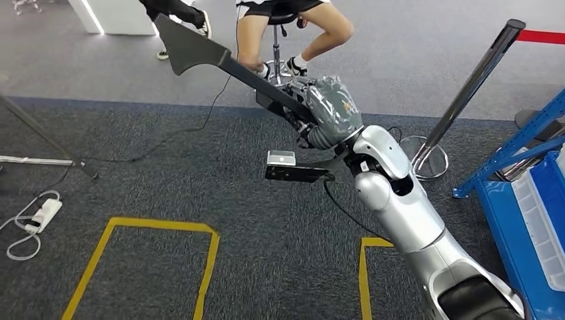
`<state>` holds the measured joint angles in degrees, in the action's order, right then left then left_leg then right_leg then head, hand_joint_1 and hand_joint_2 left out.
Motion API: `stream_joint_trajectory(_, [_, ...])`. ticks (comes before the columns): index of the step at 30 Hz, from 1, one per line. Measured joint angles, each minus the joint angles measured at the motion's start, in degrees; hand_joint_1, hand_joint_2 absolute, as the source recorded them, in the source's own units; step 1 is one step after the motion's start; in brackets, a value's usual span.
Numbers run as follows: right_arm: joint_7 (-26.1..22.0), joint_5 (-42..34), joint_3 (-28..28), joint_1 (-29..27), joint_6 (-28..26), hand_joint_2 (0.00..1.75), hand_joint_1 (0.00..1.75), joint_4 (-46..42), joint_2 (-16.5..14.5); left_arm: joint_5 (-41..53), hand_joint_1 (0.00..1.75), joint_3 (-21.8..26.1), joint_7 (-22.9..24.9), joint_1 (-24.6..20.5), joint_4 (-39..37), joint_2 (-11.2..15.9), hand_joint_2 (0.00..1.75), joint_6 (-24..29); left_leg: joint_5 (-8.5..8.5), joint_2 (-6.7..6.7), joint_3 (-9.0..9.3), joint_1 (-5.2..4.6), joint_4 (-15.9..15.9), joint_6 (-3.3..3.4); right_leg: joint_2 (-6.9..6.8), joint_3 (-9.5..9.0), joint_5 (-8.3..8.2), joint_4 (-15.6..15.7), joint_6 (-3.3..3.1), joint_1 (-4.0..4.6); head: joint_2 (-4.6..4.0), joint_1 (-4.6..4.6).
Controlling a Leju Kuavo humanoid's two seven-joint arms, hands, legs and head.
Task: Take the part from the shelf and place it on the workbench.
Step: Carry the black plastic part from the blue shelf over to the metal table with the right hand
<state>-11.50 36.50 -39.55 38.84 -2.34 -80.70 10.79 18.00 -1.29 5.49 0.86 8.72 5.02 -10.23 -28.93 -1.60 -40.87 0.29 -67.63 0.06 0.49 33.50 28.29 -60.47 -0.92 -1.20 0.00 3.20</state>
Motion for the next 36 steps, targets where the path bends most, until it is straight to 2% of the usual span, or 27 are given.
stream_joint_trajectory(2, [0.0,0.0,0.0,0.1,0.1,1.75,1.75,0.0,0.0,0.0,0.0,0.0,0.2,-0.1,0.0,-0.1,1.75,-0.2,-2.66,1.08,-2.99,0.28,-6.7,-0.29,-1.59,0.07,-0.01,0.0,-0.12,0.28,0.0,-0.02])
stream_joint_trajectory(3, [0.0,0.0,0.0,0.1,0.1,1.75,1.75,0.0,0.0,0.0,0.0,0.0,0.3,-0.1,0.0,-0.2,1.75,-0.4,-2.71,1.2,-3.43,0.35,-7.9,-0.29,-2.36,0.09,0.01,0.0,-0.13,0.38,0.0,-0.02])
stream_joint_trajectory(4, [0.0,0.0,0.0,0.1,0.2,1.75,1.75,0.0,0.0,0.0,0.0,0.0,0.4,-0.1,0.0,-0.3,1.75,-0.6,-1.72,1.31,-2.72,0.37,-6.8,-0.21,-3.1,0.07,0.06,0.0,-0.14,0.45,0.0,-0.02])
stream_joint_trajectory(5, [0.0,0.0,0.0,0.2,0.2,1.75,1.75,0.0,0.0,0.0,0.0,0.0,0.4,-0.1,0.0,-0.3,1.75,-0.7,0.04,1.73,-0.93,0.32,-3.6,-0.02,-3.81,-0.03,0.15,0.0,-0.11,0.5,0.0,-0.02])
stream_joint_trajectory(7, [0.0,0.0,0.1,0.3,0.2,1.75,1.75,-0.2,0.0,0.0,0.0,0.0,0.5,-0.1,0.0,-0.3,1.75,-0.8,2.81,3.96,3.33,-0.33,4.3,0.5,-5.08,-0.26,0.36,0.1,0.04,0.62,0.0,-0.02])
stream_joint_trajectory(9, [0.0,0.0,0.1,0.4,0.3,1.75,1.75,-0.4,0.0,0.0,0.0,0.0,0.5,-0.2,0.0,-0.3,1.75,-0.8,3.32,5.47,5.17,-1.2,8.0,1.08,-6.21,-0.34,0.46,0.2,0.36,0.75,0.0,-0.01])
stream_joint_trajectory(11, [0.0,0.0,0.1,0.5,0.3,1.75,1.75,-0.4,0.0,0.1,0.0,0.0,0.5,-0.1,0.0,-0.3,1.75,-0.8,3.47,4.58,5.39,-1.49,8.8,1.66,-7.39,-0.52,0.56,0.4,0.88,0.78,0.0,0.0])
stream_joint_trajectory(12, [0.0,0.0,0.2,0.5,0.3,1.75,1.75,-0.4,0.0,0.1,0.0,0.0,0.5,-0.1,0.0,-0.3,1.75,-0.8,3.71,3.96,5.65,-1.43,9.3,1.91,-7.07,-0.59,0.86,0.2,1.15,0.66,0.0,0.02])
stream_joint_trajectory(14, [0.0,0.0,0.2,0.6,0.3,1.75,1.75,-0.5,0.0,0.1,0.0,0.0,0.5,0.0,0.0,-0.3,1.75,-0.8,4.23,2.87,6.26,-1.1,10.2,2.58,-4.35,0.62,2.9,-2.7,1.46,0.52,0.0,0.06])
stream_joint_trajectory(15, [0.0,0.0,0.2,0.6,0.3,1.75,1.75,-0.6,0.0,0.1,0.0,0.0,0.5,0.0,0.0,-0.3,1.75,-0.8,4.34,2.32,6.33,-1.04,10.4,2.79,-2.45,2.14,4.5,-5.9,1.44,0.41,0.0,0.09])
stream_joint_trajectory(16, [0.0,0.0,0.2,0.6,0.3,1.75,1.75,-0.6,0.1,0.1,0.0,0.0,0.5,-0.1,0.0,-0.3,1.75,-0.8,4.38,1.68,6.31,-1.01,10.4,2.98,-1.26,4.15,6.12,-9.8,1.4,0.44,0.0,0.1])
stream_joint_trajectory(17, [0.0,0.0,0.2,0.5,0.3,1.75,1.75,-0.5,0.1,0.1,0.0,0.0,0.5,-0.2,0.0,-0.3,1.75,-0.8,4.36,0.91,6.28,-1.03,10.3,3.07,-0.7,6.0,7.12,-13.3,1.41,0.46,0.0,0.11])
stream_joint_trajectory(18, [0.0,0.0,0.2,0.3,0.3,1.75,1.75,-0.5,0.2,0.1,0.0,0.0,0.5,-0.3,0.0,-0.3,1.75,-0.8,4.31,0.07,6.25,-1.04,10.2,3.12,-0.51,7.23,7.16,-15.3,1.43,0.45,0.0,0.11])
stream_joint_trajectory(19, [0.0,-0.1,0.2,0.3,0.3,1.75,1.75,-0.5,0.2,0.1,0.0,0.0,0.4,-0.3,0.0,-0.4,1.75,-0.8,4.22,-0.79,6.24,-1.04,10.0,3.13,-0.45,7.5,6.09,-15.1,1.42,0.44,0.0,0.11])
stream_joint_trajectory(20, [0.0,-0.1,0.2,0.3,0.3,1.75,1.75,-0.5,0.2,0.1,0.0,0.0,0.4,-0.2,0.0,-0.4,1.75,-0.8,4.07,-1.63,6.24,-1.02,9.7,3.09,-0.32,6.66,4.04,-12.7,1.38,0.41,0.0,0.11])
stream_joint_trajectory(21, [0.0,-0.1,0.2,0.3,0.3,1.75,1.75,-0.5,0.2,0.1,0.0,0.0,0.4,-0.2,0.0,-0.4,1.75,-0.8,3.83,-2.43,6.22,-0.98,9.3,2.99,0.24,5.2,1.71,-9.0,1.3,0.35,0.0,0.11])
stream_joint_trajectory(23, [0.0,-0.1,0.2,0.4,0.3,1.75,1.75,-0.5,0.2,0.1,0.0,0.0,0.3,-0.2,0.0,-0.5,1.75,-0.8,3.4,-3.84,5.68,-0.97,8.4,2.58,2.38,2.53,-0.77,-2.7,1.15,0.16,0.0,0.08])
stream_joint_trajectory(25, [0.0,-0.1,0.2,0.4,0.3,1.75,1.75,-0.4,0.3,0.1,0.0,0.0,0.3,-0.1,0.0,-0.5,1.75,-0.8,3.38,-5.02,4.92,-0.73,8.0,2.02,3.39,1.7,-0.58,-0.9,1.0,0.19,0.0,0.05])
stream_joint_trajectory(26, [0.0,-0.1,0.3,0.4,0.3,1.75,1.75,-0.5,0.3,0.1,0.0,0.0,0.3,0.0,0.0,-0.5,1.75,-0.8,3.5,-5.68,4.7,-0.6,8.0,1.74,2.86,1.52,-0.59,-0.5,0.8,0.17,0.0,0.07])
stream_joint_trajectory(27, [0.0,-0.1,0.3,0.5,0.3,1.75,1.75,-0.5,0.2,0.1,0.0,0.0,0.2,0.2,0.0,-0.6,1.75,-0.8,3.46,-5.69,4.59,-0.53,8.1,1.48,2.21,1.3,-0.67,-0.1,0.54,0.16,0.0,0.07])
stream_joint_trajectory(28, [0.0,-0.2,0.3,0.5,0.4,1.75,1.75,-0.5,0.2,0.1,0.0,0.0,0.2,0.3,0.0,-0.6,1.75,-0.7,3.15,-4.9,4.38,-0.63,7.6,1.18,1.56,0.94,-0.74,0.3,0.25,0.08,0.0,-0.01])
stream_joint_trajectory(30, [0.0,-0.2,0.3,0.7,0.4,1.75,1.75,-0.7,0.2,0.1,0.0,0.0,0.0,0.2,0.0,-0.7,1.75,-0.7,1.09,-1.6,2.47,-0.59,3.5,0.58,0.15,0.04,-0.71,1.0,-0.22,0.0,0.0,-0.18])
stream_joint_trajectory(31, [0.0,-0.2,0.3,0.7,0.4,1.75,1.75,-0.7,0.2,0.1,0.0,0.0,-0.1,0.1,0.0,-0.7,1.75,-0.7,-0.35,-0.12,0.64,-0.46,-0.1,0.23,-0.57,-0.31,-0.52,1.1,-0.34,0.06,0.0,-0.25])
stream_joint_trajectory(33, [0.0,-0.2,0.3,0.7,0.5,1.75,1.75,-0.8,0.2,0.1,0.0,0.0,-0.2,0.1,0.0,-0.8,1.75,-0.7,-1.99,1.03,-3.05,0.04,-6.4,-0.27,-2.12,-0.86,0.01,1.2,-0.38,0.14,0.0,-0.25])
stream_joint_trajectory(34, [0.0,-0.2,0.3,0.7,0.5,1.75,1.75,-0.8,0.2,0.1,0.0,0.0,-0.2,0.1,0.0,-0.8,1.75,-0.7,-1.44,1.2,-3.79,0.25,-7.1,-0.42,-2.86,-1.16,0.34,1.2,-0.31,0.15,0.0,-0.26])
stream_joint_trajectory(35, [0.0,-0.2,0.3,0.6,0.5,1.75,1.75,-0.8,0.2,0.1,0.0,0.0,-0.2,0.2,0.0,-0.9,1.75,-0.8,0.18,1.42,-3.3,0.4,-5.4,-0.47,-3.56,-1.57,0.71,1.2,-0.19,0.16,0.0,-0.26])
stream_joint_trajectory(36, [0.0,-0.2,0.3,0.7,0.6,1.75,1.75,-0.8,0.2,0.1,0.0,0.0,-0.2,0.2,0.0,-0.9,1.75,-0.8,2.48,1.91,-1.79,0.49,-1.9,-0.43,-4.23,-2.07,1.14,1.2,-0.03,0.17,0.0,-0.26])
